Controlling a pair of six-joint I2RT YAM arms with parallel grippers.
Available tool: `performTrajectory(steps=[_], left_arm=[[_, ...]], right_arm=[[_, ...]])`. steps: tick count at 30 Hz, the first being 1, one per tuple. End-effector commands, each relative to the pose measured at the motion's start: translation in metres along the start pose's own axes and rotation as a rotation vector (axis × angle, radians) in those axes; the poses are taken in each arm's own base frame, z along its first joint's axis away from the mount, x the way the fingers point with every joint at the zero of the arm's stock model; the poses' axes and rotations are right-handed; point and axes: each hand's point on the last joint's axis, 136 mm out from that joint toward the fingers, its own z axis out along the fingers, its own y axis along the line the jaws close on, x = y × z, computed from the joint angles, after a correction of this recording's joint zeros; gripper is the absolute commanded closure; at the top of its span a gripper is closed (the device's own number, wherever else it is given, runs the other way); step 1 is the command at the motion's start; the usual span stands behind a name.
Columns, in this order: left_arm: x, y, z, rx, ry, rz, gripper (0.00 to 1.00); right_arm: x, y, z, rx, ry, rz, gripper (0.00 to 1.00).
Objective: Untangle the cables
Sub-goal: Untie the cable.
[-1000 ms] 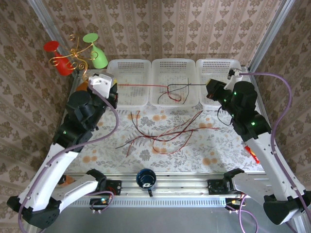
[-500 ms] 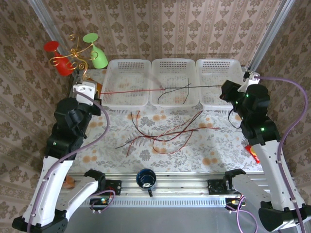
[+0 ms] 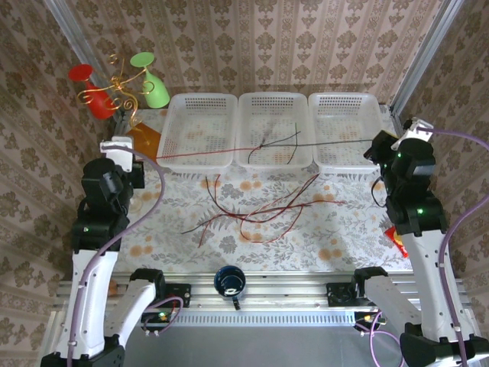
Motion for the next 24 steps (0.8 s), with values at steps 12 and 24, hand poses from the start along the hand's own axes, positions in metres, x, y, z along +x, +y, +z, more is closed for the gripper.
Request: performTrajectory(steps=[12, 24], left_arm=[[0.052, 0.048, -0.004, -0.214, 0.088, -0.191, 1.0], [0.087, 0.077, -0.012, -0.333, 0.162, -0.251, 1.0]], right_arm=[[-0.007, -0.082, -0.013, 0.376, -0.105, -0.043, 1.0], [0.005, -0.127, -0.017, 0.546, -0.101, -0.024, 1.0]])
